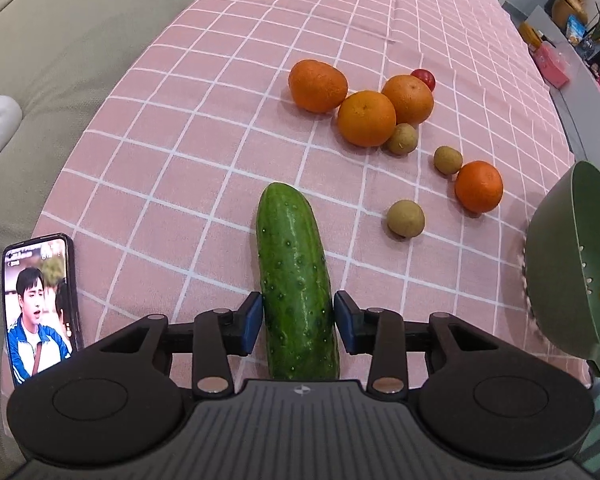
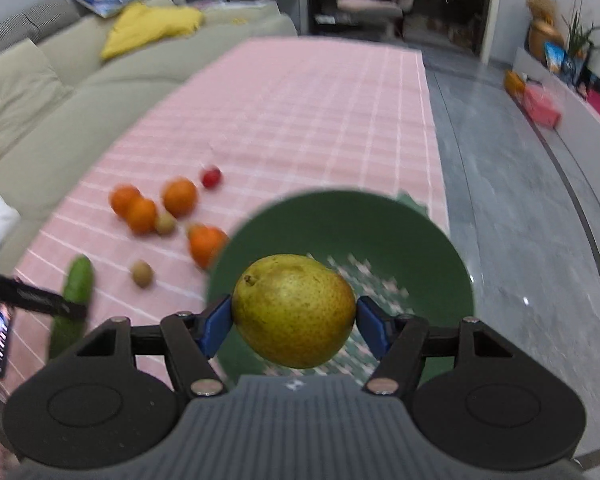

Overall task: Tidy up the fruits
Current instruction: 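Grasp the pear with the right tool while the left tool grasps the cucumber, then carry the pear into the green colander with the right tool while the left tool carries the cucumber there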

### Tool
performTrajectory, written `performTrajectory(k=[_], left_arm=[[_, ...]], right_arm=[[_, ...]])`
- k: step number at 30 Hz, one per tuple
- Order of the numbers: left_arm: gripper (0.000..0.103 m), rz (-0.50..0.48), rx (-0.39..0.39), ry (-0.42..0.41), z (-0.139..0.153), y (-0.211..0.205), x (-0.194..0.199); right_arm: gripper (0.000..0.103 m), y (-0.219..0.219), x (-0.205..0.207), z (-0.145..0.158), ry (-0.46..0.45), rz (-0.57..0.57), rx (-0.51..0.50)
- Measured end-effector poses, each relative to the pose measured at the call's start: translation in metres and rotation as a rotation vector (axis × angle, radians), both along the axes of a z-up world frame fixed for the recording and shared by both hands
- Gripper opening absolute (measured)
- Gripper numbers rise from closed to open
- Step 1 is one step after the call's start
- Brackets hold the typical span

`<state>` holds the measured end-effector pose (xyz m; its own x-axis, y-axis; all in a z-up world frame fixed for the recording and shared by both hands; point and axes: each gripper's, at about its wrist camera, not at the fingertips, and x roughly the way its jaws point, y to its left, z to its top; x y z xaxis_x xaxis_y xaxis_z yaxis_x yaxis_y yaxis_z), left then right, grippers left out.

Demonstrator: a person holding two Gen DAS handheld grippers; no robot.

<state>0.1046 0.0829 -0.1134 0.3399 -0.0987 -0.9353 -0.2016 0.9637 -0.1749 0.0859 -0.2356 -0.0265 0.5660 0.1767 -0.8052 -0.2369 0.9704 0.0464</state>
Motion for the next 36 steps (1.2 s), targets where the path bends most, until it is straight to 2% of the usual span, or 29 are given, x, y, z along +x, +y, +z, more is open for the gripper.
performTrajectory(k=[6, 11, 17, 26, 28, 29, 30, 36], left_arm=[[0.042, 0.002, -0.007, -0.015, 0.011, -0.003, -0.004], [0.042, -0.031, -0.075, -0.070, 0.040, -0.017, -0.002], [0.041, -0.121, -0.128, -0.145, 0.079, -0.052, 0.009], [0.041, -0.276, -0.194, -0.264, 0.134, -0.113, 0.023], [0.041, -0.305, -0.213, -0.270, 0.138, -0.123, 0.028], [0.041, -0.319, -0.223, -0.270, 0.139, -0.130, 0.032], [0.041, -0.331, -0.229, -0.263, 0.136, -0.134, 0.035], [0.041, -0.415, -0.156, -0.178, 0.111, -0.172, 0.049]], right_arm=[[0.064, -0.018, 0.022, -0.028, 0.123, 0.001, -0.018], [0.064, -0.021, 0.040, -0.045, 0.189, 0.064, -0.095], [0.065, -0.024, 0.049, -0.057, 0.244, 0.113, -0.098], [0.065, -0.029, 0.042, -0.057, 0.225, 0.127, -0.070], [0.071, -0.033, 0.039, -0.053, 0.208, 0.121, -0.047], [0.078, -0.036, 0.037, -0.049, 0.193, 0.111, -0.033], [0.080, -0.038, 0.036, -0.047, 0.181, 0.107, -0.023], [0.081, -0.040, 0.029, -0.038, 0.154, 0.136, -0.007]])
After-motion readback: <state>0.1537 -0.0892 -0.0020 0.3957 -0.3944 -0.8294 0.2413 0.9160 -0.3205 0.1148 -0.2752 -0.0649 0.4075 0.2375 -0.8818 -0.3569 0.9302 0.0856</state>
